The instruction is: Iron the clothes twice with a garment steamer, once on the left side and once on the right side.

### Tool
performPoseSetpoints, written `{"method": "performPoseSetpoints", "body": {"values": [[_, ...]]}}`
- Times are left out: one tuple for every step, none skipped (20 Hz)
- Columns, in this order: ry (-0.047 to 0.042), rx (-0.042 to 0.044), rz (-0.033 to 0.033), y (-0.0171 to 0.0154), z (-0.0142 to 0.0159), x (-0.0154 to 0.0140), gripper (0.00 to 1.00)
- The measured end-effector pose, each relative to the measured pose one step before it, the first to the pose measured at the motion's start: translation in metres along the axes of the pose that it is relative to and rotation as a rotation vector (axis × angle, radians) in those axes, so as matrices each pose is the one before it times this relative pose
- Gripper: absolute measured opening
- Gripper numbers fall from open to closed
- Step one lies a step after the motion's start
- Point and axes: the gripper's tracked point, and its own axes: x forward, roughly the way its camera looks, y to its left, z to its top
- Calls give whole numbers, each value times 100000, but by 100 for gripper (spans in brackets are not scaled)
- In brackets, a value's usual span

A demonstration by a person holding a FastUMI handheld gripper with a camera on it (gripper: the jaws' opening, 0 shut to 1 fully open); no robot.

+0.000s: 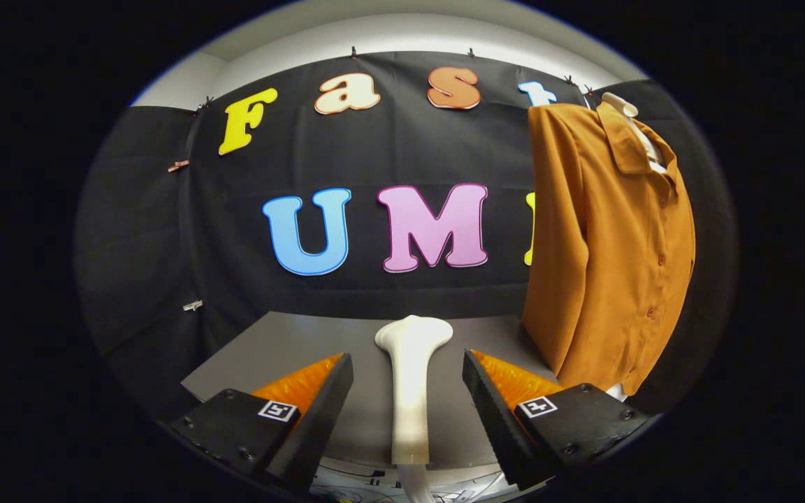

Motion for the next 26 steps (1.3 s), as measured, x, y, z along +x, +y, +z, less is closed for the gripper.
{"method": "performPoseSetpoints", "body": {"values": [[1798, 694, 320, -181, -461, 921, 99], [1607, 146, -240, -215, -380, 885, 99], [1514, -489, -487, -144, -342, 856, 99], [1595, -563, -481, -165, -294, 712, 99], [1898, -323, -275, -78, -414, 716, 99], [2303, -227, -343, -74, -579, 773, 99], [2863, -281, -657, -86, -550, 824, 99], [2728, -205, -685, -168, -662, 752, 99], [2993, -320, -747, -228, -634, 637, 99], [3144, -399, -810, -262, -661, 613, 99], [3187, -174, -456, -169, -602, 632, 99], [2825, -39, 64, -9, -649, 584, 99], [2140, -171, -473, -141, -508, 494, 99], [1643, -280, -385, -104, -341, 266, 99], [1130, -549, -163, 14, -180, 143, 99], [1327, -465, -161, 61, -159, 82, 99], [1035, -433, -547, -48, 10, 158, 99], [1183, -292, 354, 98, -195, 186, 99], [908, -735, -368, -16, -105, 117, 96], [-477, -975, -283, -56, 69, 273, 86], [319, 299, 1607, 427, 32, -39, 83], [600, 245, 943, 289, 142, 359, 71], [527, -444, -456, 64, -42, -100, 59], [567, -99, 303, -78, -213, -29, 47], [82, 111, 621, 50, 81, -44, 45], [-296, 189, 1159, 337, 65, -122, 44]]}}
